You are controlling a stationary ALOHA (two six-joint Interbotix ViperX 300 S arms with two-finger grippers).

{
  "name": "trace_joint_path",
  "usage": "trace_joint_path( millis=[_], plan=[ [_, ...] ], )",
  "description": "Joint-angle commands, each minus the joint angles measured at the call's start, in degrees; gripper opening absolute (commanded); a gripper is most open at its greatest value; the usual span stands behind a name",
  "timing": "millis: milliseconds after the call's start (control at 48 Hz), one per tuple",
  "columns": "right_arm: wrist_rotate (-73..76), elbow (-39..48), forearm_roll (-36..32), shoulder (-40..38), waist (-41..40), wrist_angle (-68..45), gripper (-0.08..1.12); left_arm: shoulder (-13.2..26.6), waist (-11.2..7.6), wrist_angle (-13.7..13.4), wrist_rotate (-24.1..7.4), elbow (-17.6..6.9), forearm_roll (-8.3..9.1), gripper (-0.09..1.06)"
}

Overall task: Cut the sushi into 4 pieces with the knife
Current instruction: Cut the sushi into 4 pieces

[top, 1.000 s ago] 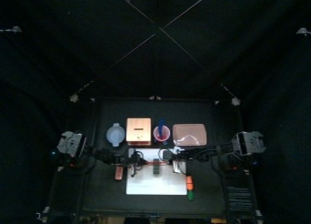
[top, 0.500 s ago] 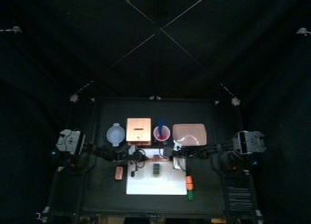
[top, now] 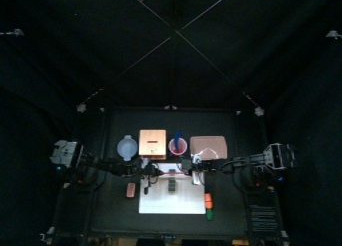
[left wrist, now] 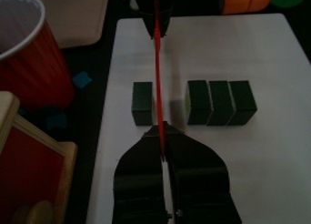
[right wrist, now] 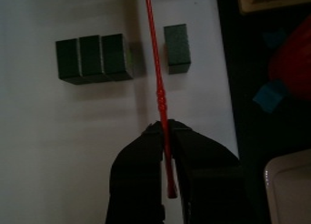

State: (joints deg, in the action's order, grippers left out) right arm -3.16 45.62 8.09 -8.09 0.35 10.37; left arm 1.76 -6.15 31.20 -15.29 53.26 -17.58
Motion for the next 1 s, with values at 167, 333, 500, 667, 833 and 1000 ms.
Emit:
trace_joint_path(
  millis=[167,333,500,667,833,1000],
  plan=[
    [0.3,-1.1,2.8,-3.2,3.2,-0.6,0.06,-1.2,-3.43,0.3,0.0,-1.3,-0.35,0.18],
    [0.4,-1.0,3.3,-3.0,3.8,-0.6,0.06,-1.1,-4.57,-0.7,0.0,-1.1,-2.11,0.18],
    [0.4,-0.7,3.3,-2.6,3.4,-0.3,0.06,-0.4,-4.57,-1.8,0.0,-1.1,-3.25,0.18],
    [0.4,-0.7,3.2,-1.9,3.4,0.1,0.06,1.2,-4.48,-1.8,0.0,-1.5,-3.25,0.18],
    [0.4,-0.7,3.3,-1.0,3.4,0.1,0.06,2.9,-4.48,-1.8,0.0,-2.2,-3.25,0.18],
    [0.4,-0.7,3.3,0.8,3.4,0.1,0.06,4.2,-4.22,-1.8,0.0,-2.3,-3.25,0.18]
  ],
)
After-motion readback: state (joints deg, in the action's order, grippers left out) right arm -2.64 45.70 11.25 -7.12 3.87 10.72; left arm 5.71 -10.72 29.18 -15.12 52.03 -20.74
